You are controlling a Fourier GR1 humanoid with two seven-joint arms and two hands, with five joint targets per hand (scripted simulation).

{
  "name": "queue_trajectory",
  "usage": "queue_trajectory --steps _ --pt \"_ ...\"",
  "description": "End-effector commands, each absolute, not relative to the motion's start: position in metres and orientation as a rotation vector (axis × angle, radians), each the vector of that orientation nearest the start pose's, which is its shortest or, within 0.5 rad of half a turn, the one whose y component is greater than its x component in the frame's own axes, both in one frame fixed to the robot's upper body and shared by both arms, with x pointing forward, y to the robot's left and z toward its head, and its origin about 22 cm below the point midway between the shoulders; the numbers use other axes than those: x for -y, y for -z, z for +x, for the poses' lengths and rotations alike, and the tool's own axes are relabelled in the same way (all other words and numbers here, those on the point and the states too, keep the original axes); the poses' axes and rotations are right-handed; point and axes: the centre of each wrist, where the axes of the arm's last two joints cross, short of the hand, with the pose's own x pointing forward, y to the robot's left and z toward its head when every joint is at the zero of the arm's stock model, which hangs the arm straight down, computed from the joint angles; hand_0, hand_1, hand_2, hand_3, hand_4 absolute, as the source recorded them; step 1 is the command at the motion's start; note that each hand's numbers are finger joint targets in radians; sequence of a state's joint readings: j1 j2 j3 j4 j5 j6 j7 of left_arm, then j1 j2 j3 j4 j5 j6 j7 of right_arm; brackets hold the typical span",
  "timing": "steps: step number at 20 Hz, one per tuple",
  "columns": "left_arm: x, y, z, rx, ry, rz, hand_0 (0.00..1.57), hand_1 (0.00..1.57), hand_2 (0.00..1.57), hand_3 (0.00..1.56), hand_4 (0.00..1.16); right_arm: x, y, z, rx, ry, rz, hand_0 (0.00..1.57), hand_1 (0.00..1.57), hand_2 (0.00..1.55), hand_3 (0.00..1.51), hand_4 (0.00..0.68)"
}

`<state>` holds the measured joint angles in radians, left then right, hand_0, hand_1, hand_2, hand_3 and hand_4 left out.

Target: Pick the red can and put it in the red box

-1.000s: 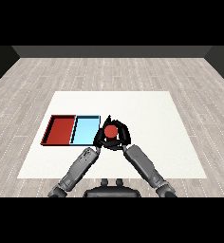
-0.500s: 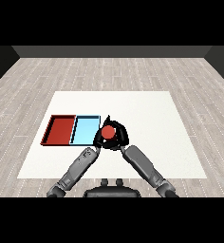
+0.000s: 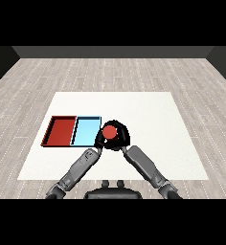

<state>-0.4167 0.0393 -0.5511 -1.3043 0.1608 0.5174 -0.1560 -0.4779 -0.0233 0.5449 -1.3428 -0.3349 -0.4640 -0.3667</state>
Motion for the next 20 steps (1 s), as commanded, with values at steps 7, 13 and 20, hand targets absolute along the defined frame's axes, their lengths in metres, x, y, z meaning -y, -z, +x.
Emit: queue_trajectory --steps 7,13,20 --pt "-0.049 -0.030 0.285 1.790 0.192 -0.085 1.57 1.57 1.50 1.36 0.87 0.049 -0.039 0.281 2.010 -0.069 0.378 1.52 1.52 1.45 1.39 0.538" --pt "-0.061 -0.035 0.286 1.811 0.151 -0.098 1.57 1.57 1.53 1.42 0.91 0.039 -0.055 0.283 2.002 -0.081 0.375 1.51 1.51 1.46 1.40 0.547" --pt "-0.058 -0.031 0.286 1.822 0.130 -0.106 1.57 1.57 1.57 1.49 1.14 0.057 -0.064 0.286 2.007 -0.079 0.462 0.00 0.00 0.00 0.00 0.000"
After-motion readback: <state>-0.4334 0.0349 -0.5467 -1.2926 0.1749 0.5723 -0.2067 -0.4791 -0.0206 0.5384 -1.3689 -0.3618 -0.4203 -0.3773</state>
